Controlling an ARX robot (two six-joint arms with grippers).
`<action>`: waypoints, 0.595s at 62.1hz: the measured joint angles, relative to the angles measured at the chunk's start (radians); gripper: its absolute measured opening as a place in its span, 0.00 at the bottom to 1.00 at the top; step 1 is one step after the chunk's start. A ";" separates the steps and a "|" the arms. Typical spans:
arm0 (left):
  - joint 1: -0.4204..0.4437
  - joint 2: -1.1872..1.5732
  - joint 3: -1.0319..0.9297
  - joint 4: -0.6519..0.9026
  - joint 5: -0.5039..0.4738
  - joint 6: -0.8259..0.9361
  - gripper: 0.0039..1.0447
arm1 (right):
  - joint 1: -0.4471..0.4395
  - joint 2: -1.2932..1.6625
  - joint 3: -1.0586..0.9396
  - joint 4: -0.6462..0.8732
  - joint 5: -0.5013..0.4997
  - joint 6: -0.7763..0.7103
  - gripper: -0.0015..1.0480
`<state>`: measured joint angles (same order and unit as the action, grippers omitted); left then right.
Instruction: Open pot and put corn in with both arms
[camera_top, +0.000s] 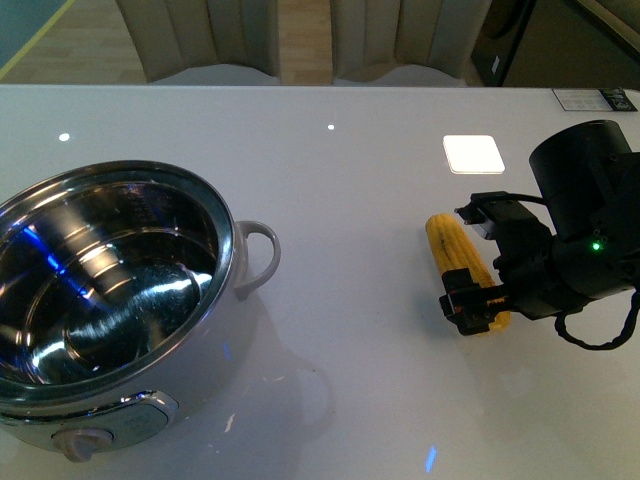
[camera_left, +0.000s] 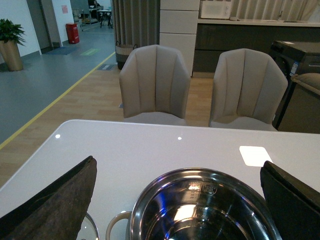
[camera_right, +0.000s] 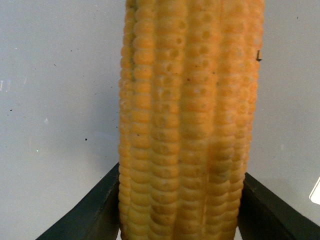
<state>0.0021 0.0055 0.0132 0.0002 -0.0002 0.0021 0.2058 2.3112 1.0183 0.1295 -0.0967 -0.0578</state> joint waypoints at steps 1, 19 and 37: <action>0.000 0.000 0.000 0.000 0.000 0.000 0.93 | 0.000 0.000 0.000 0.000 0.000 0.003 0.53; 0.000 0.000 0.000 0.000 0.000 0.000 0.93 | -0.006 -0.007 -0.030 0.033 -0.005 0.013 0.28; 0.000 0.000 0.000 0.000 0.000 0.000 0.93 | -0.038 -0.139 -0.151 0.063 -0.069 0.012 0.24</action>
<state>0.0021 0.0055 0.0132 0.0002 -0.0002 0.0025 0.1680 2.1719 0.8673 0.1921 -0.1658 -0.0456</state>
